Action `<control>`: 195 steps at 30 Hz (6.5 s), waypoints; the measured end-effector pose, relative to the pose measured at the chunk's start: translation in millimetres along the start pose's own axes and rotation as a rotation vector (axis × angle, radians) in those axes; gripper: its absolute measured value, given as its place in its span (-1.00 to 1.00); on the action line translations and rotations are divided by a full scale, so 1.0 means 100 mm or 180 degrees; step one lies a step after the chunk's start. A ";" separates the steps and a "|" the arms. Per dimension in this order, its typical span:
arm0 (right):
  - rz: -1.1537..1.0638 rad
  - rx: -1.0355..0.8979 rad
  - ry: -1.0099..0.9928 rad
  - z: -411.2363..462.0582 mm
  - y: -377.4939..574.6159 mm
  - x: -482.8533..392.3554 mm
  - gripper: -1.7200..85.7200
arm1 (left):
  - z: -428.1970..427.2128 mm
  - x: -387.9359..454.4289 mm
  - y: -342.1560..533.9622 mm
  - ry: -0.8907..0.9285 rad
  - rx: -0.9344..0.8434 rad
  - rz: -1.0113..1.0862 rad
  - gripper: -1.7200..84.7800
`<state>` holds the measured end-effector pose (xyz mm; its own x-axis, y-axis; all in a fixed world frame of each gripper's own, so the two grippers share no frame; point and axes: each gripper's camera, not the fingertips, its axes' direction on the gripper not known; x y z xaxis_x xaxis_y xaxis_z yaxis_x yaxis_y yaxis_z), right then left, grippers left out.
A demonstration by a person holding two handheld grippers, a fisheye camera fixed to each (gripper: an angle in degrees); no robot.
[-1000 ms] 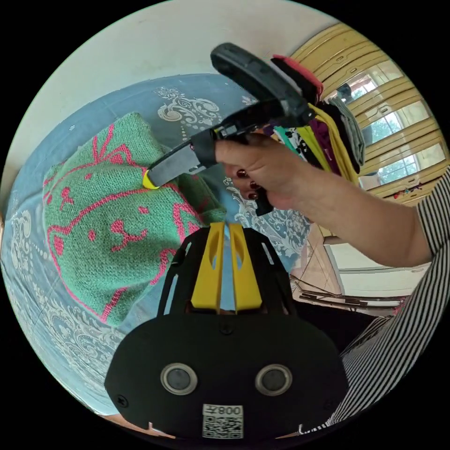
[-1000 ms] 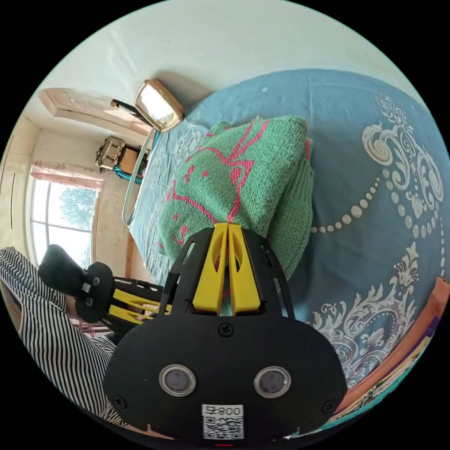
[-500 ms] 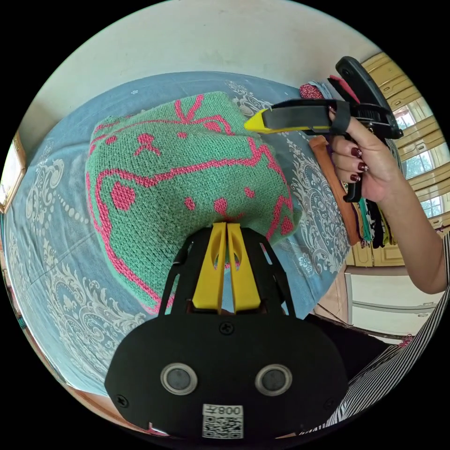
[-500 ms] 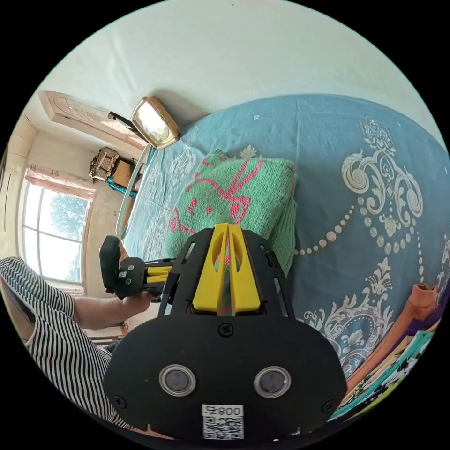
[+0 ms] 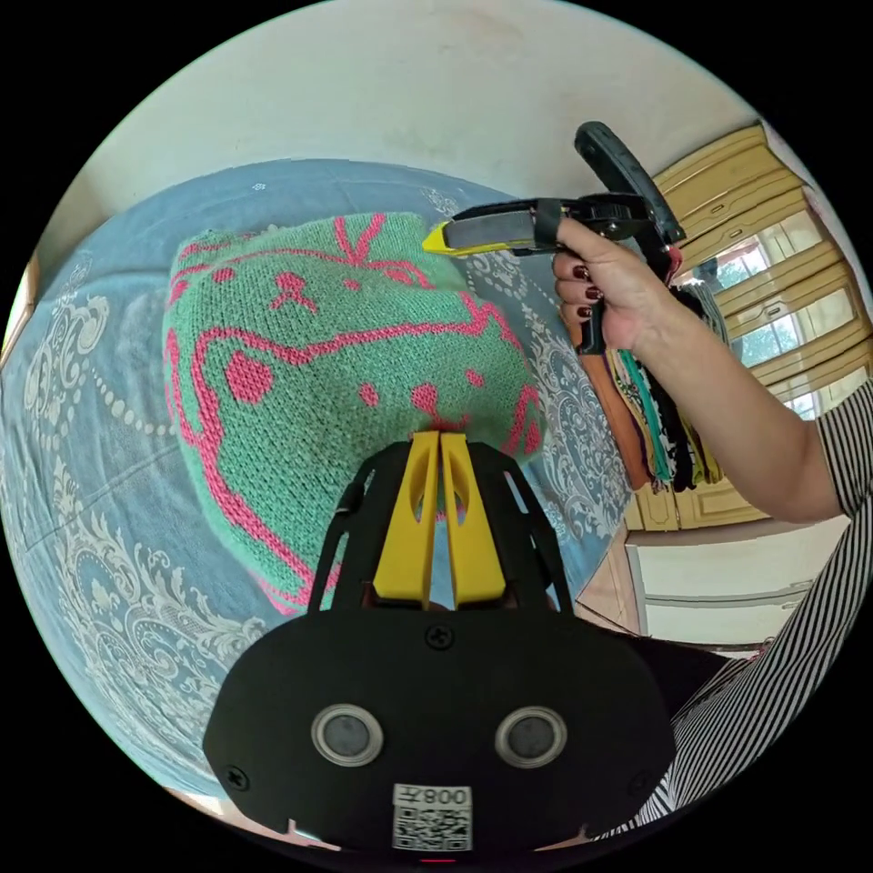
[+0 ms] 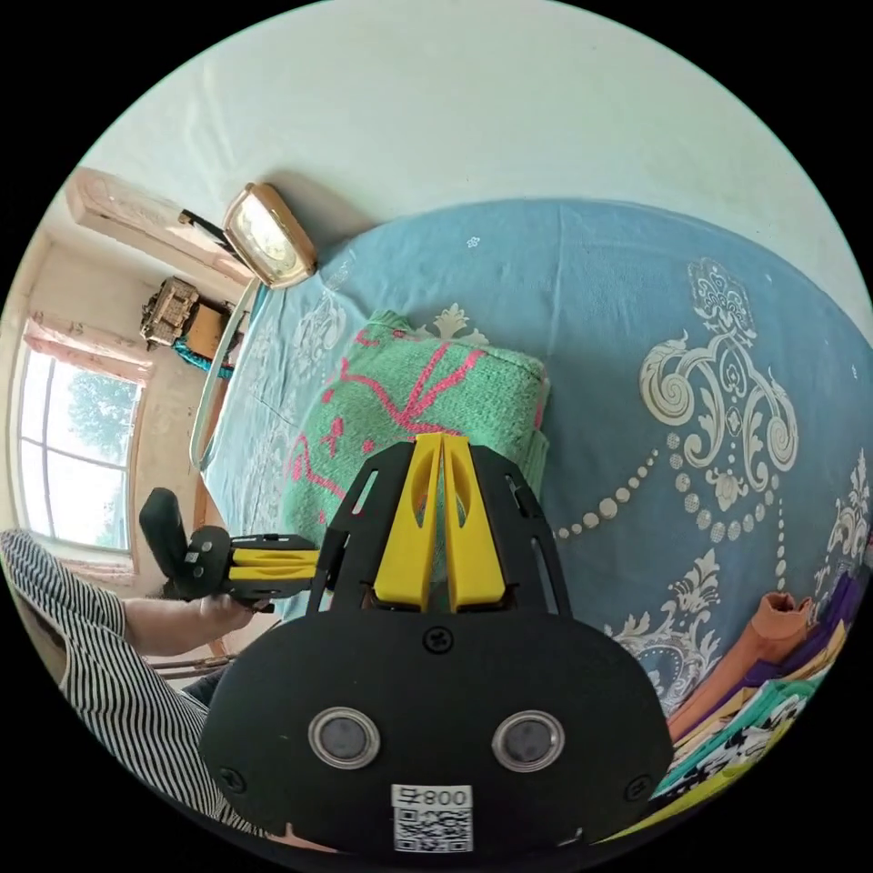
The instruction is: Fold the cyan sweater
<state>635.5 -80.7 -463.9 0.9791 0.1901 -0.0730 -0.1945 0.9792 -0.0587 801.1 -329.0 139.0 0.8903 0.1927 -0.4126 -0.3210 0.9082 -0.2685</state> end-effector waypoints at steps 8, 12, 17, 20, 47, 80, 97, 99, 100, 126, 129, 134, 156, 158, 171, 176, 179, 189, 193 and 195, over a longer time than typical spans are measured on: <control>0.0000 -0.0318 -0.0063 0.38 0.62 -0.20 -0.95 | -0.17 -0.66 0.39 0.0342 -0.0104 -0.0273 -0.95; 0.0181 0.0002 -0.0348 0.08 0.78 -0.04 -0.92 | -0.60 -0.92 0.69 0.0352 0.0099 -0.0349 -0.93; 0.0584 0.0075 -0.0471 -0.14 1.33 0.25 -0.75 | -1.13 -1.89 1.44 0.0732 0.0470 -0.1310 -0.76; 0.0962 0.0046 -0.0699 -0.08 1.64 0.53 -0.68 | -1.15 -2.43 1.77 0.1181 0.0621 -0.1775 -0.67; 0.1781 -0.0071 -0.1910 0.76 2.41 1.81 -0.65 | -0.45 -3.85 2.31 0.2935 0.0278 -0.1905 -0.52; 0.2421 0.0105 -0.2598 0.72 2.92 2.32 -0.62 | -0.33 -3.77 1.84 0.3339 0.0123 -0.2601 -0.58; 0.1887 0.0064 -0.2266 -0.35 2.53 2.00 -0.80 | -0.09 -3.31 1.22 0.3111 0.0205 -0.2438 -0.64; 0.1839 0.0038 -0.2178 -0.53 2.48 1.92 -0.80 | -0.10 -3.22 1.13 0.3115 0.0201 -0.2411 -0.65; 0.1818 0.0020 -0.2141 -0.64 2.47 1.86 -0.80 | -0.10 -3.16 1.09 0.3122 0.0193 -0.2407 -0.65; 0.1451 0.0599 -0.2244 -3.29 1.67 2.25 -0.82 | 0.64 -1.48 -1.17 0.3365 0.0240 -0.2220 -0.69; 0.1192 0.0848 -0.2082 -4.01 1.28 2.72 -0.83 | 0.99 -1.05 -2.05 0.3488 0.0356 -0.1969 -0.69; 0.0846 0.1283 -0.1644 -5.26 0.74 3.53 -0.83 | 1.70 -0.21 -3.72 0.3631 0.0534 -0.1330 -0.69; 0.1992 0.0540 0.0060 -5.09 0.58 5.71 -0.93 | 6.18 0.99 -4.66 0.2496 -0.0726 -0.1774 -0.65; 0.1650 0.0848 0.0039 -5.30 0.40 5.44 -0.95 | 6.36 1.16 -4.74 0.2524 -0.0793 -0.1757 -0.65; 0.1225 -0.0172 0.0717 -4.42 -0.68 5.21 -0.96 | 6.03 2.04 -5.24 0.1481 -0.0385 -0.0846 -0.74; 0.1048 -0.0327 0.1028 -4.38 -0.81 5.14 -0.96 | 6.60 2.86 -5.79 0.0622 -0.0835 0.0300 -0.83; 0.0917 -0.0468 0.1159 -4.37 -0.88 5.06 -0.96 | 6.85 3.18 -5.84 0.0393 -0.1022 0.0592 -0.87; 0.1105 -0.0065 0.1279 -4.81 -1.01 4.80 -0.96 | 6.72 4.07 -5.78 -0.0445 -0.0752 0.1204 -0.90; 0.1214 -0.0370 0.1248 -4.54 -1.01 4.94 -0.96 | 7.03 4.12 -5.79 -0.0419 -0.1003 0.1159 -0.91; 0.1205 -0.0398 0.1196 -4.62 -1.02 4.92 -0.96 | 6.94 4.13 -5.88 -0.0305 -0.1029 0.1062 -0.91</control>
<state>1109.2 -119.8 -954.2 0.7547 0.4664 -0.4613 -0.5572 0.8270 -0.0753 1582.0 -525.5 730.8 0.7423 0.5015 -0.4444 -0.6652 0.6315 -0.3984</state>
